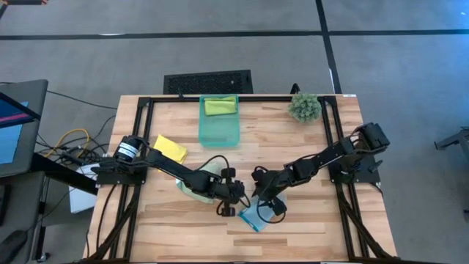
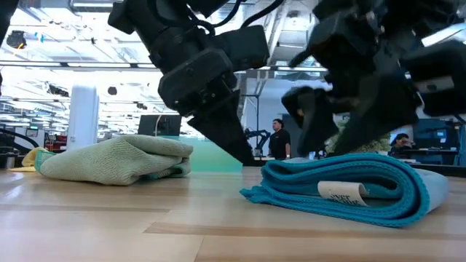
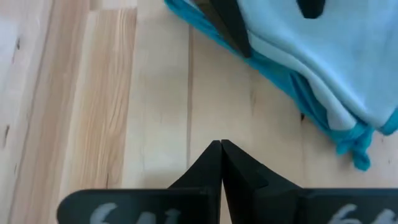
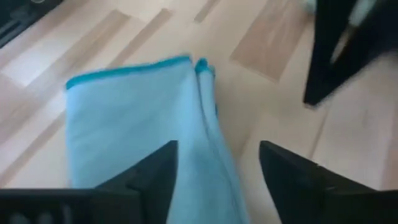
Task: Fold microfiber towels
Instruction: Put the blue microfiber cloth into the green bin
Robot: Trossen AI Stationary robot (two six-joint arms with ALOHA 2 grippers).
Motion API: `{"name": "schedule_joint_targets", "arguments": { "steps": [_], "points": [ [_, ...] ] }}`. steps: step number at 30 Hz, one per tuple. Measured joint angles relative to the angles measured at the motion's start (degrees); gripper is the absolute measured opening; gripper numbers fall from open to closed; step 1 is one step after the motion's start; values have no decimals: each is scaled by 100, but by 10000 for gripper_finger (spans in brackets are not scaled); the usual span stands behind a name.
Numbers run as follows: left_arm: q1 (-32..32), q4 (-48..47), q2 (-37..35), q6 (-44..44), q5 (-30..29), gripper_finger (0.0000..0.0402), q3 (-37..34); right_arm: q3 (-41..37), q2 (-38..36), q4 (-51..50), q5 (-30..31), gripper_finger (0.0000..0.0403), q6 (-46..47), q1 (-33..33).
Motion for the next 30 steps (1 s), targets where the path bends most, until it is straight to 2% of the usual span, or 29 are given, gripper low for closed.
{"name": "schedule_joint_targets", "arguments": {
  "steps": [3, 7, 10, 15, 21, 25, 30],
  "points": [
    [0, -105, -2, -33, -3, 0, 0, 18, 418, 449, -7, 264, -168, -28],
    [0, -305, -2, -168, -27, 0, 0, 189, 825, 456, -40, 261, -248, -139],
    [-41, -428, -28, -178, -123, 0, 1, 278, 934, 214, -170, 230, -234, -239],
    [-133, -982, -267, -495, -281, 0, 0, 292, 995, 6, -425, 137, -235, -320],
    [-533, -2071, -896, -1174, -1519, 0, 4, 291, 988, -69, -489, 26, -267, -250],
    [-1009, -2768, -1327, -1771, -2378, 0, 4, 263, 911, -37, -387, 24, -199, -212],
    [-1690, -3399, -1772, -2559, -3303, 0, 4, 270, 474, -348, 26, 35, 70, -215]
  ]
}}
